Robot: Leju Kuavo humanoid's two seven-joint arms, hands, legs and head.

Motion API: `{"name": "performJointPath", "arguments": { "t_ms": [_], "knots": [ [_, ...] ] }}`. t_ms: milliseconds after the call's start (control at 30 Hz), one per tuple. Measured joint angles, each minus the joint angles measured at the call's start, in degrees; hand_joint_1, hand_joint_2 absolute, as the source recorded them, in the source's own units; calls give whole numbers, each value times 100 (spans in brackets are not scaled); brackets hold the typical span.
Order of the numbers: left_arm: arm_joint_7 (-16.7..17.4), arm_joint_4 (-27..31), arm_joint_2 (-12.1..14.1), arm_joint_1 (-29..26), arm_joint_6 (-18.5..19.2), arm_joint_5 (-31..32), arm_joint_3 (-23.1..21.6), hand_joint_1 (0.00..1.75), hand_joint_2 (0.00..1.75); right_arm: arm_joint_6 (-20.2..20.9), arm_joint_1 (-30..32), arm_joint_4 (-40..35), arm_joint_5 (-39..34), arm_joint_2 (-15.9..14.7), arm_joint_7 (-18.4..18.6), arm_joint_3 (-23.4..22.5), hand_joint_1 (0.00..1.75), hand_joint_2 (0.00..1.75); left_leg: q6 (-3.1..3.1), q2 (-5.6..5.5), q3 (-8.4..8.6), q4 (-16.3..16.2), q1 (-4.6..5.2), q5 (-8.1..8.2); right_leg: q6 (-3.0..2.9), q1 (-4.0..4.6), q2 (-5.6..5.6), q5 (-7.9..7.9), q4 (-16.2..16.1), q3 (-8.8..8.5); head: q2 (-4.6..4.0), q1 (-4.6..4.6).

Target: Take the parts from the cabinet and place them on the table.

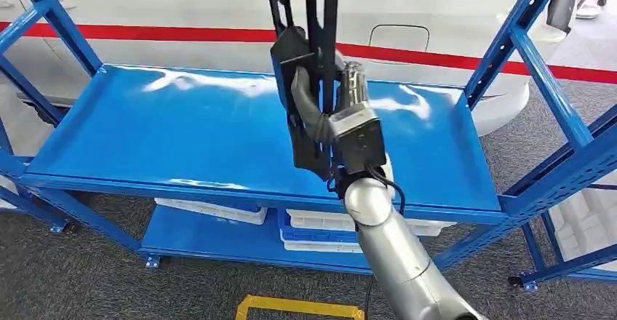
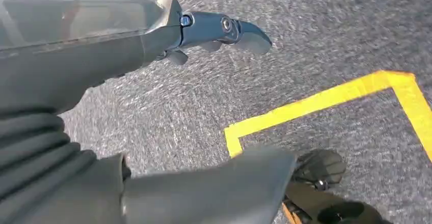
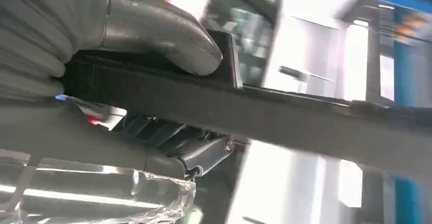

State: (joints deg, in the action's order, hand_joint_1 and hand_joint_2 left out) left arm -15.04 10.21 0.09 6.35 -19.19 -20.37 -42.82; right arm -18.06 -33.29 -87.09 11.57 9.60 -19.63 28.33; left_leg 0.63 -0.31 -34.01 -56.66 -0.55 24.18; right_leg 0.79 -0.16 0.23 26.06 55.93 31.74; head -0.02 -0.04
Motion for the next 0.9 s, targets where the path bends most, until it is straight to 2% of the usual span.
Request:
{"name": "performJointPath", "arguments": {
  "t_ms": [167,233,367,600,900],
  "knots": [
    [92,-2,4,6,-55,-66,103,0,175,-142,105,-754,-228,-164,-44,2,175,175,0,0,1,0,0,0,0,0,0,0,-1,0,0,-2],
    [96,-2,4,17,67,-142,179,0,175,-133,211,-1008,-479,-225,-116,0,175,175,0,-1,1,0,-1,0,0,0,0,0,0,-1,0,0],
    [5,-2,11,67,209,-310,301,0,175,288,366,-1298,-900,-365,-36,2,175,175,0,-1,1,0,-1,0,0,0,0,0,0,-1,0,-2],
    [-79,-2,11,127,249,-477,475,0,175,951,511,-1391,-1017,-422,208,66,175,175,0,0,1,0,-1,0,0,1,0,0,1,-2,0,0],
    [-111,-2,11,166,330,-529,566,0,175,1128,546,-1385,-881,-420,339,120,175,175,0,-1,-2,0,-1,0,0,0,0,0,1,-1,0,0]
  ]
}}
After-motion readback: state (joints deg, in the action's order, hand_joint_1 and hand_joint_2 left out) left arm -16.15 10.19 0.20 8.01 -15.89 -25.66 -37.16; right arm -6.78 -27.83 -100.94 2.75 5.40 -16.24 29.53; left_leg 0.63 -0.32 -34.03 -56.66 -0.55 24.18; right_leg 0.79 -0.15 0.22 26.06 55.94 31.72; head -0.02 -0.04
